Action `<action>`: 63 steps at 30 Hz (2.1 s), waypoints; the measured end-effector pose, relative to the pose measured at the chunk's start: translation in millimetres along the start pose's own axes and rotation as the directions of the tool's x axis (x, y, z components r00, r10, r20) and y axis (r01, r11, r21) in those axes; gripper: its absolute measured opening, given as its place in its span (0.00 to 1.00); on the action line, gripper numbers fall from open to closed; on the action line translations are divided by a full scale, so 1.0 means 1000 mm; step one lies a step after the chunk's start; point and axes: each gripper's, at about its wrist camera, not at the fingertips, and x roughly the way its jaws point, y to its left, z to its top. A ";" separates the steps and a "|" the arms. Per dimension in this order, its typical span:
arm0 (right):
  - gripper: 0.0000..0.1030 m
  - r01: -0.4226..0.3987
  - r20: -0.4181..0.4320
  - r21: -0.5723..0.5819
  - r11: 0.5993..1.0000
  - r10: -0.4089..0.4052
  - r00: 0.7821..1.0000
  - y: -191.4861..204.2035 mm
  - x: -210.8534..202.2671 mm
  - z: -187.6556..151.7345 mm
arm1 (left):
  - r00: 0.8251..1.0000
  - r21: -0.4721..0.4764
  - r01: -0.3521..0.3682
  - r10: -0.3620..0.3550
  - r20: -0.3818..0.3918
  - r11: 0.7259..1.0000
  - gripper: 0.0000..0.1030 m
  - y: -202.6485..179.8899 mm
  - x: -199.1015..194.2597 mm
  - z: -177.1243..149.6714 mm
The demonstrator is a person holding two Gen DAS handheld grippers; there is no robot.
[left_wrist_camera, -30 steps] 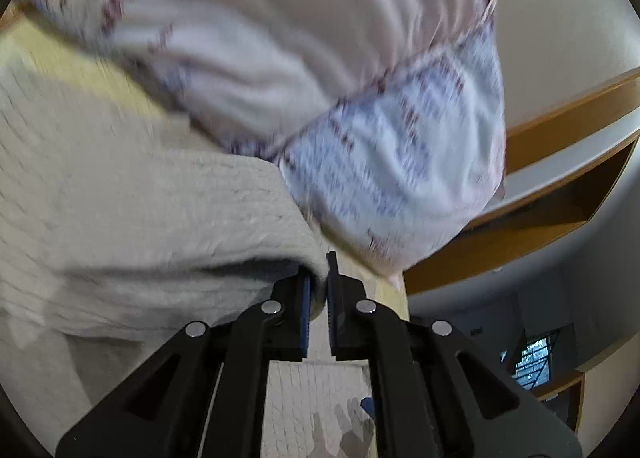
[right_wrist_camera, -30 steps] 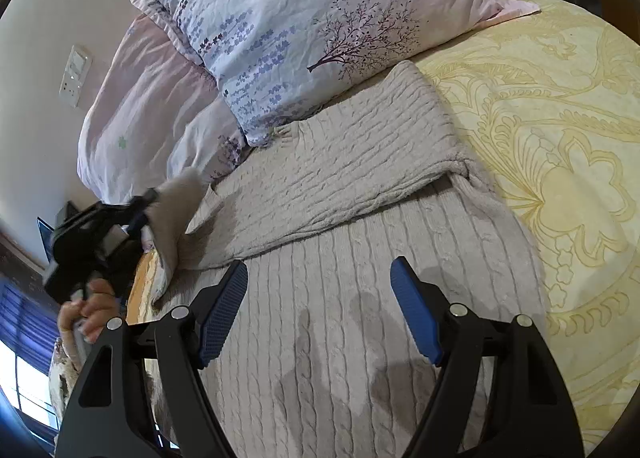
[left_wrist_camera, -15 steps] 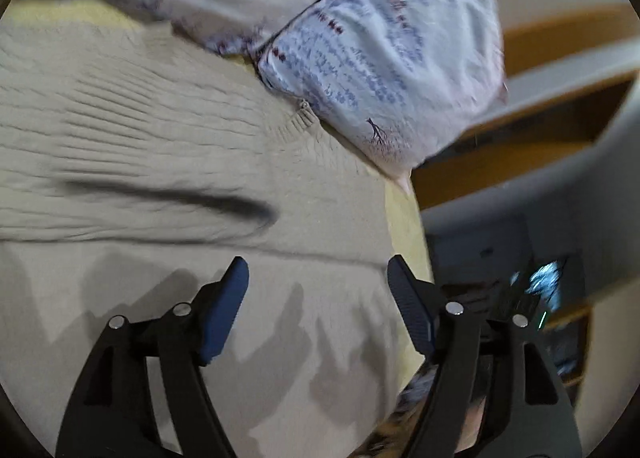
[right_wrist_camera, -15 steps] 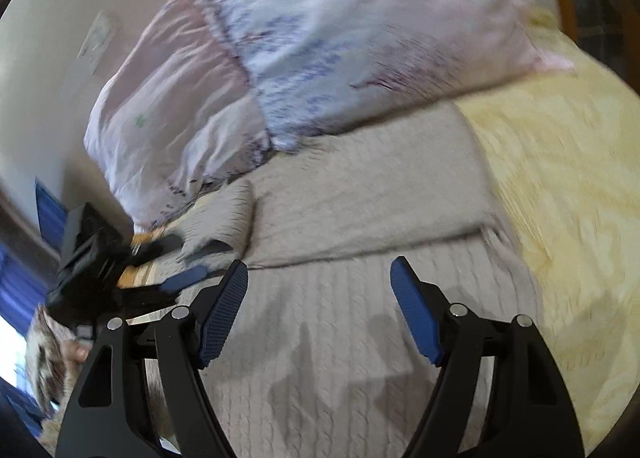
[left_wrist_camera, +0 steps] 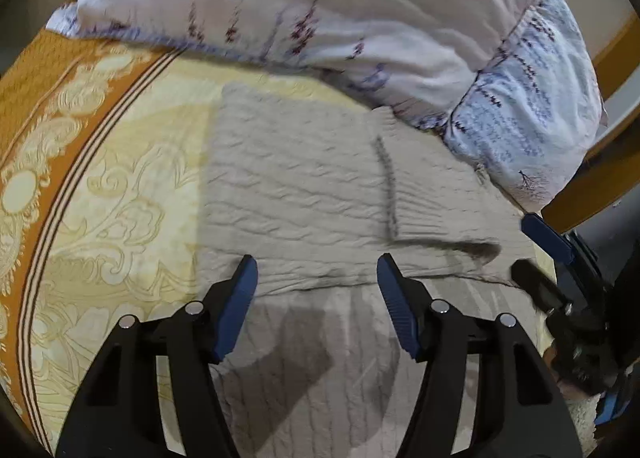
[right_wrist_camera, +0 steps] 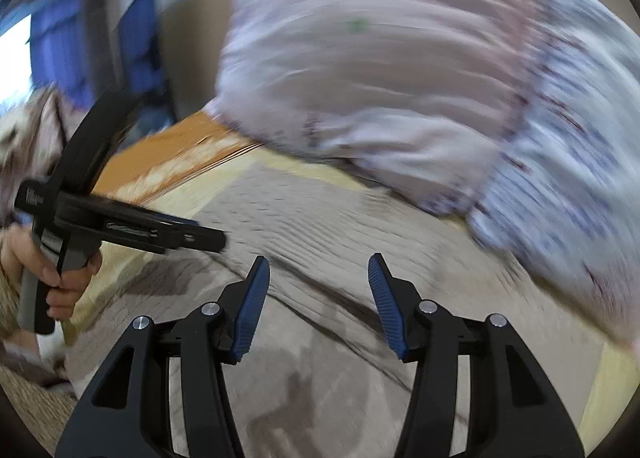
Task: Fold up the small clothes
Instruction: 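Grasp the sweater side edge near the folded sleeve with the right tool, then fold the held side edge inward over the body with the right tool, release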
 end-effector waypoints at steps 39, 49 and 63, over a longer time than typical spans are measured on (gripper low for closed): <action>0.08 0.046 0.187 0.479 0.877 -0.153 0.970 -0.090 -0.031 -0.037 | 1.000 0.034 0.000 0.000 -0.011 0.999 0.66 -0.002 0.009 0.001; 0.10 -0.056 0.113 0.866 0.497 -0.087 0.990 -0.183 -0.054 -0.143 | 1.000 0.051 -0.009 0.010 -0.014 0.999 0.68 -0.006 0.013 -0.001; 0.54 -0.251 0.239 0.953 0.166 0.091 0.967 -0.220 -0.032 -0.172 | 0.999 0.067 0.006 -0.004 -0.035 0.998 0.75 -0.007 0.014 -0.002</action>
